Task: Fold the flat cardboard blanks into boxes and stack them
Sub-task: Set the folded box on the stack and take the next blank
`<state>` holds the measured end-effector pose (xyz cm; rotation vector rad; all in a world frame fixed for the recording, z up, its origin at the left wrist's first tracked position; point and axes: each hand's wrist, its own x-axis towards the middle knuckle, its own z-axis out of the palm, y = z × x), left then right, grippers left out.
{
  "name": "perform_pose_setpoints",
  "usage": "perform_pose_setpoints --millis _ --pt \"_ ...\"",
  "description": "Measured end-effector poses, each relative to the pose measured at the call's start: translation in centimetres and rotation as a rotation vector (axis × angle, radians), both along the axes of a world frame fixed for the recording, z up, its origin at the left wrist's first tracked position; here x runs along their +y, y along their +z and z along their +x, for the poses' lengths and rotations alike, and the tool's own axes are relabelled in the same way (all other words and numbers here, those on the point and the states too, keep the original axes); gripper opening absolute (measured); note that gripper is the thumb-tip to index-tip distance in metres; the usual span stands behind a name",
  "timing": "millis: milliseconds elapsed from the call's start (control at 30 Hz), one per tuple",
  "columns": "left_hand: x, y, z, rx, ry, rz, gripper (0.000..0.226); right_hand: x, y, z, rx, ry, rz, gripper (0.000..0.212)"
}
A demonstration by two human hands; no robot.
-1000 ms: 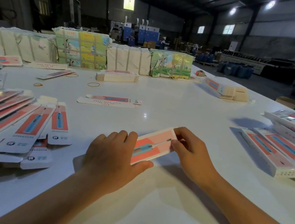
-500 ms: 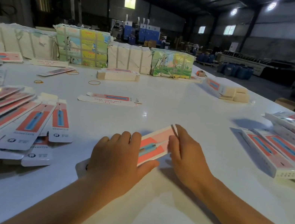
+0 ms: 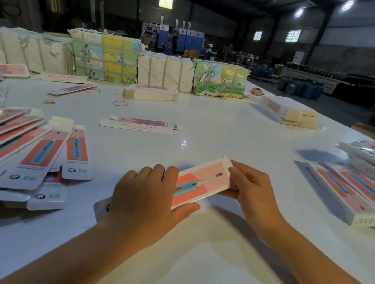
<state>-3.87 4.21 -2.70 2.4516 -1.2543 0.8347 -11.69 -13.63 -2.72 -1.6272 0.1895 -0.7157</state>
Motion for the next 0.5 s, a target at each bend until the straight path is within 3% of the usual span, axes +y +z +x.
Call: perform_pose_setpoints --millis 100,233,367,433,500 --pt "0.0 0.0 0.0 -0.021 -0.043 -0.063 0.064 0.4 0.1 -0.5 -0.031 -0.027 -0.088 0.056" --pt "0.0 0.3 -0.4 -0.037 -0.063 -0.122 0.061 0.9 -0.1 -0.8 -0.073 -0.089 -0.266 0.038" --pt "0.1 0.3 -0.5 -0.021 -0.083 -0.156 0.061 1.5 -0.1 -1.0 -0.080 -0.049 -0.289 0.030" --pt "0.1 0.3 -0.4 -0.009 -0.093 -0.170 0.063 1.7 0.1 -1.1 -0.067 -0.063 -0.473 0.017" --pt "0.1 0.3 -0.4 -0.005 -0.105 -0.174 0.064 1.9 0.2 -1.2 -0.054 -0.063 -0.591 0.020"
